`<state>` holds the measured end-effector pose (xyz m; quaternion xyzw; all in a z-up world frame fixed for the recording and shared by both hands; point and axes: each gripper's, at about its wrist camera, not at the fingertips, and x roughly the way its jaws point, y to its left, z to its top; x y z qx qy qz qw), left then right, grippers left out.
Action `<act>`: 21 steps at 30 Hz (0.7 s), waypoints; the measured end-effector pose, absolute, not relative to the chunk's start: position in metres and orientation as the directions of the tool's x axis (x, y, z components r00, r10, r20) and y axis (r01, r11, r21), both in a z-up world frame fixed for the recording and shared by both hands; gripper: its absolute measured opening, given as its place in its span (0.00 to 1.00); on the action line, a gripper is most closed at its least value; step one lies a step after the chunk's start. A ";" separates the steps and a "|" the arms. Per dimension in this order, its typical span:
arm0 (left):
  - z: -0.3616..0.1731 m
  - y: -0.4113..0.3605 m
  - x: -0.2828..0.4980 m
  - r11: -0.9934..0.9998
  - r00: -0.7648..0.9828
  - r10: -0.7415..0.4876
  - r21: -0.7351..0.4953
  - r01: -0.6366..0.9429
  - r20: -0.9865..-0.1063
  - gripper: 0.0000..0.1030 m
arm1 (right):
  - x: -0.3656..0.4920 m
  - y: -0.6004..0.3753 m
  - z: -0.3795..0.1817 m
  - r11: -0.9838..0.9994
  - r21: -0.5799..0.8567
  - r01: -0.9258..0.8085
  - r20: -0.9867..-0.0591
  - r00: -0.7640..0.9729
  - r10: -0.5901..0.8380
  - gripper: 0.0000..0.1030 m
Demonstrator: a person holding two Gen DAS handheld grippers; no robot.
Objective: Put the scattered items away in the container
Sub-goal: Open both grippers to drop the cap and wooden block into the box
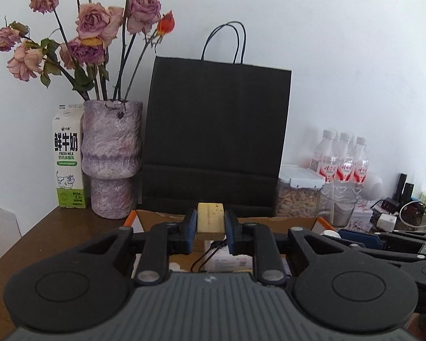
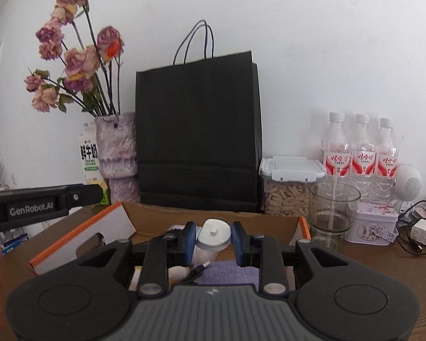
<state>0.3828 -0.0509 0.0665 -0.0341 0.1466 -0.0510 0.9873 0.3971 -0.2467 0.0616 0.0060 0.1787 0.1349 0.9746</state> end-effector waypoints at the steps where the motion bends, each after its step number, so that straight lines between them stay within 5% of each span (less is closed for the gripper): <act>1: 0.063 -0.051 0.386 0.993 0.950 -0.106 -0.076 0.087 -0.294 0.21 | 0.400 -0.248 0.057 0.965 0.063 -0.256 -0.358 0.896 0.261 0.25; 18: 0.047 -0.047 0.399 0.995 0.930 -0.098 -0.069 0.079 -0.355 0.21 | 0.403 -0.245 0.044 0.965 0.049 -0.259 -0.404 0.878 0.256 0.26; 21: 0.045 -0.047 0.401 0.994 0.923 -0.100 -0.072 0.079 -0.371 0.21 | 0.402 -0.247 0.044 0.970 0.050 -0.237 -0.397 0.887 0.237 0.32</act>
